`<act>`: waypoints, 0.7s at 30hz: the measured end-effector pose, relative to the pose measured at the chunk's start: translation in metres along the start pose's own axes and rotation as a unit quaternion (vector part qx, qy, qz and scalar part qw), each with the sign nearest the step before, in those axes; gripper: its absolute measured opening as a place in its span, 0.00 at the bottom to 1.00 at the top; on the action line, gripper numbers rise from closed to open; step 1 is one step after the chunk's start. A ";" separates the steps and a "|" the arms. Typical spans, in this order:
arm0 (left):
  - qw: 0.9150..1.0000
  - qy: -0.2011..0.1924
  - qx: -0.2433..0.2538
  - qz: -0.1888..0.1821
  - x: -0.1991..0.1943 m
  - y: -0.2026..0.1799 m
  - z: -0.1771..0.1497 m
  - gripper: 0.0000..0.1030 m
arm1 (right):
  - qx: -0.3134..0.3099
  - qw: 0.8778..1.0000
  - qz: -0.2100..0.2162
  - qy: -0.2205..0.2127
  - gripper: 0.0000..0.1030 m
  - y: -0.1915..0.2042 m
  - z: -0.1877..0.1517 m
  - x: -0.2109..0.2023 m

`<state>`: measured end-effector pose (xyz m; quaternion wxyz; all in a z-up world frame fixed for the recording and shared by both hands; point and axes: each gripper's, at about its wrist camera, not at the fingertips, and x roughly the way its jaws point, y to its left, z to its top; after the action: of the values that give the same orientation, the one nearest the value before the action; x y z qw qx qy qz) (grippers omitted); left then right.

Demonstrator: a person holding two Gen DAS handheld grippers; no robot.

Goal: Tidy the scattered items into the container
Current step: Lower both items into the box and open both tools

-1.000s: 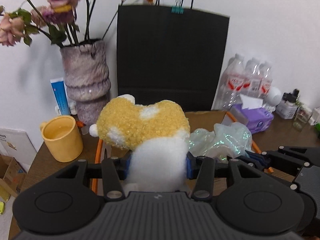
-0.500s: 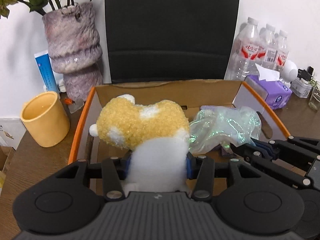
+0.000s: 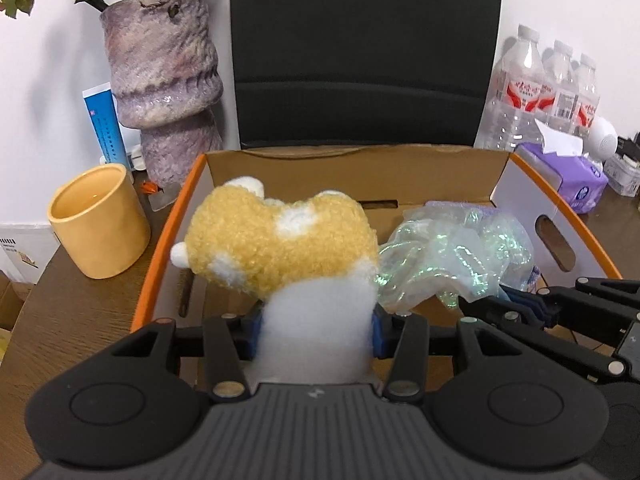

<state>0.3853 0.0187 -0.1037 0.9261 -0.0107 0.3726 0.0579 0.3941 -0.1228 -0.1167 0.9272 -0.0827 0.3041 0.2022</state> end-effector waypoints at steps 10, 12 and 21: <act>1.000 0.015 0.013 0.004 0.013 -0.008 -0.007 0.46 | 0.013 1.000 0.009 0.012 0.14 -0.012 -0.001 0.001; 1.000 0.016 0.004 0.002 0.014 -0.006 -0.007 0.47 | 0.012 1.000 0.008 0.015 0.16 -0.012 -0.001 0.002; 0.999 -0.009 -0.041 0.020 0.007 0.016 -0.006 0.86 | 0.039 0.999 0.005 0.033 0.62 -0.023 0.005 -0.002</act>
<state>0.3842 0.0348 -0.1122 0.9269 -0.0408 0.3617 0.0912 0.4047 -0.1435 -0.1109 0.9182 -0.0515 0.3426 0.1921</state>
